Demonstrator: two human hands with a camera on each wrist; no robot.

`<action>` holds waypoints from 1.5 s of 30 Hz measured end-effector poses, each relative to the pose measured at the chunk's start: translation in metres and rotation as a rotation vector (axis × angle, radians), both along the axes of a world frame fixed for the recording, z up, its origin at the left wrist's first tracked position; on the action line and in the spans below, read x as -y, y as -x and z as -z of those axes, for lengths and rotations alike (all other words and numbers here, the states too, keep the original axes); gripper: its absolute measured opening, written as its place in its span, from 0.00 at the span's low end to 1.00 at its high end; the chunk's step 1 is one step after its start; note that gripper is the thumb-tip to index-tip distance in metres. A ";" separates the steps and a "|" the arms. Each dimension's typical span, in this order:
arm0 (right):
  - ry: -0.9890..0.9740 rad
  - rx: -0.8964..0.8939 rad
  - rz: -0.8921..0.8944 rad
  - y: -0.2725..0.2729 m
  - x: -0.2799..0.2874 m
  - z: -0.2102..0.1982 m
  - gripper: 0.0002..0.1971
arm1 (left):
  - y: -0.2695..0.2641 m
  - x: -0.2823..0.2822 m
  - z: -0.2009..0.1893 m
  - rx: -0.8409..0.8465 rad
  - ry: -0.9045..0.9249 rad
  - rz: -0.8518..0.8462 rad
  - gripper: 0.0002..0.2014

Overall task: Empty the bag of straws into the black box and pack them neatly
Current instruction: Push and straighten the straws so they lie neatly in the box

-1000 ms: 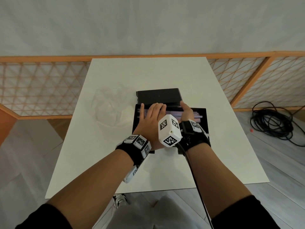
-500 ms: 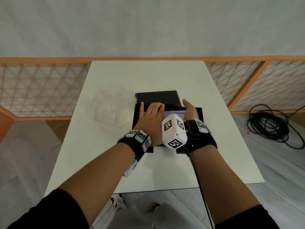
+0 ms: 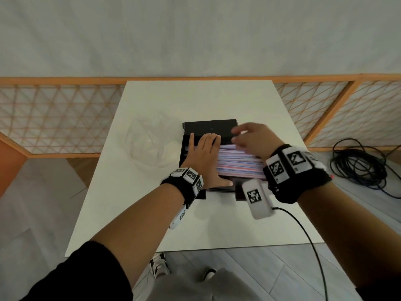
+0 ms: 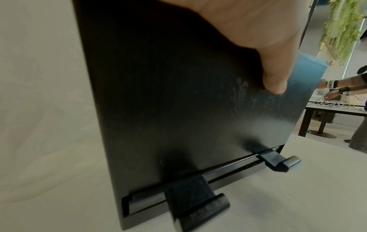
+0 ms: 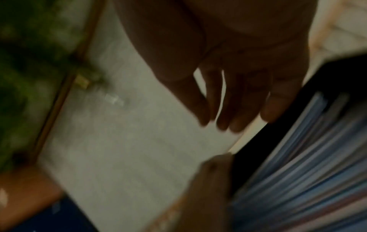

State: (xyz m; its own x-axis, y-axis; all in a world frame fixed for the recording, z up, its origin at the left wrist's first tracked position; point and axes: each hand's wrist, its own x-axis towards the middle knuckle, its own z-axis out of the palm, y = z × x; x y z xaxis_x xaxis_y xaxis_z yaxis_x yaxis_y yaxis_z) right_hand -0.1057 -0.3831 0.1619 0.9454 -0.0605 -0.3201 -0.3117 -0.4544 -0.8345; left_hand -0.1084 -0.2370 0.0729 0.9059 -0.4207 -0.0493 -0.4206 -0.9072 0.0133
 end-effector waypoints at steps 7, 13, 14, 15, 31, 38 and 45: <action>0.895 0.048 -0.473 0.007 0.011 0.048 0.38 | -0.003 0.000 0.005 0.067 0.035 0.002 0.63; 0.890 0.001 -0.469 0.004 0.016 0.066 0.39 | 0.000 -0.001 0.005 0.077 0.043 0.006 0.63; 0.897 -0.011 -0.477 0.004 0.017 0.065 0.38 | 0.001 -0.001 0.005 0.081 0.044 0.007 0.63; 0.890 -0.016 -0.486 0.003 0.019 0.064 0.37 | 0.001 -0.001 0.005 0.082 0.043 0.005 0.63; 1.046 0.258 -0.452 -0.002 0.021 0.078 0.34 | 0.003 -0.001 0.006 0.105 0.047 0.006 0.62; 0.876 0.318 -0.431 0.004 0.029 0.076 0.41 | 0.004 0.000 0.007 0.102 0.052 0.002 0.63; 0.942 0.127 -0.546 -0.002 0.023 0.078 0.38 | 0.004 0.000 0.007 0.091 0.038 0.000 0.63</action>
State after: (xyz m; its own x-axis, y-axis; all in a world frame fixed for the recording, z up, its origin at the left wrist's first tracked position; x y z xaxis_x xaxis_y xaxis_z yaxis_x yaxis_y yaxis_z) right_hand -0.1039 -0.4065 0.0843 0.9420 0.2076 -0.2635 0.1897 -0.9775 -0.0920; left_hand -0.1122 -0.2366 0.0660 0.9060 -0.4203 0.0494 -0.4212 -0.9069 0.0099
